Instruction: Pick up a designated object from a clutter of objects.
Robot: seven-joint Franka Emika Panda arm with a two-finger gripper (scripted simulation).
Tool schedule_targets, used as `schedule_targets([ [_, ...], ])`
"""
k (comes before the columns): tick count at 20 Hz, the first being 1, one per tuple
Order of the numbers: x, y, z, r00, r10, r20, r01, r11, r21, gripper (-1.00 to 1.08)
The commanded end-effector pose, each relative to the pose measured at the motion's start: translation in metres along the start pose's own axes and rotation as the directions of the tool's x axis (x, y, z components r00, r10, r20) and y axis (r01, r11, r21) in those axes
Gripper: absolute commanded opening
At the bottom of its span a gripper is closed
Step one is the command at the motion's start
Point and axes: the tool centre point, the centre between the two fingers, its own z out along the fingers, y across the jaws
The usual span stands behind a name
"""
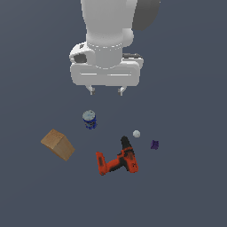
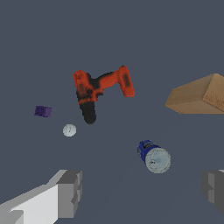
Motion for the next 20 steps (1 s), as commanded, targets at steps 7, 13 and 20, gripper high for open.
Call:
schedule_targets([
  [7,-0.002,0.012,0.003,0.999,0.032,0.015,-0.031,0.999,-0.013,1.0],
  [13,-0.003,0.018,0.002,0.999,0.046,0.021,-0.045,0.999,-0.018,1.0],
  [20,0.003,0.005,0.022,0.999,0.032,0.019,-0.031,0.999,-0.019,1.0],
])
